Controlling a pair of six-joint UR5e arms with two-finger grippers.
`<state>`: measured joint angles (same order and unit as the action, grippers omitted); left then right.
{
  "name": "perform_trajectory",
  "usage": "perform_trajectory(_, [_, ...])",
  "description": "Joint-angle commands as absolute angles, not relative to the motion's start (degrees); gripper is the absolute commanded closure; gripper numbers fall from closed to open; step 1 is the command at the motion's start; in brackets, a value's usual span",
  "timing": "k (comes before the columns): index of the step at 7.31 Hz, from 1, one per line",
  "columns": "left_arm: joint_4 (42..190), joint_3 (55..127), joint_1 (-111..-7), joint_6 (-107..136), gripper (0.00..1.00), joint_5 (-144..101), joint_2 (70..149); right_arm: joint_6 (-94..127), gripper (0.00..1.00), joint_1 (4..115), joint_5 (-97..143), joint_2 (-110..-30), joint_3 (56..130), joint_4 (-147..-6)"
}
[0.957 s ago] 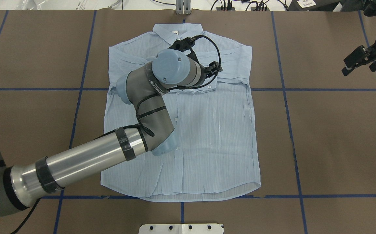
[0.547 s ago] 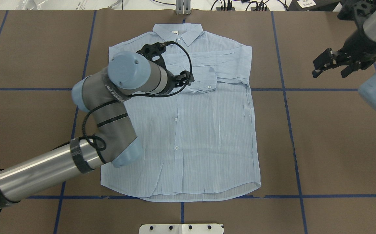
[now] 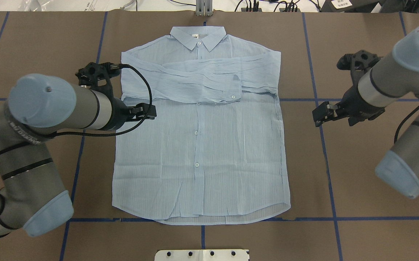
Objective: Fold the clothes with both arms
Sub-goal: 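Release the sleeve and move the left gripper outward while the right gripper lowers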
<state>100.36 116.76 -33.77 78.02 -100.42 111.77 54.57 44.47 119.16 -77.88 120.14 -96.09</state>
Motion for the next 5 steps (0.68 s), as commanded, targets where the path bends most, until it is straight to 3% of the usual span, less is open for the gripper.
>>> perform_trajectory(1, [99.8,123.3,-33.7,77.9,0.02,-100.5,106.0,68.1,0.00,30.9,109.7,-79.6,122.9,-91.7])
perform_trajectory(3, [99.8,124.3,-33.6,78.0,0.02,-100.4,105.4,77.9,0.00,20.3,99.7,-88.8,122.0,-74.9])
perform_trajectory(5, [99.8,124.3,-33.0,78.0,0.02,-100.0,105.4,78.0,0.00,17.4,99.6,-88.5,117.5,-74.3])
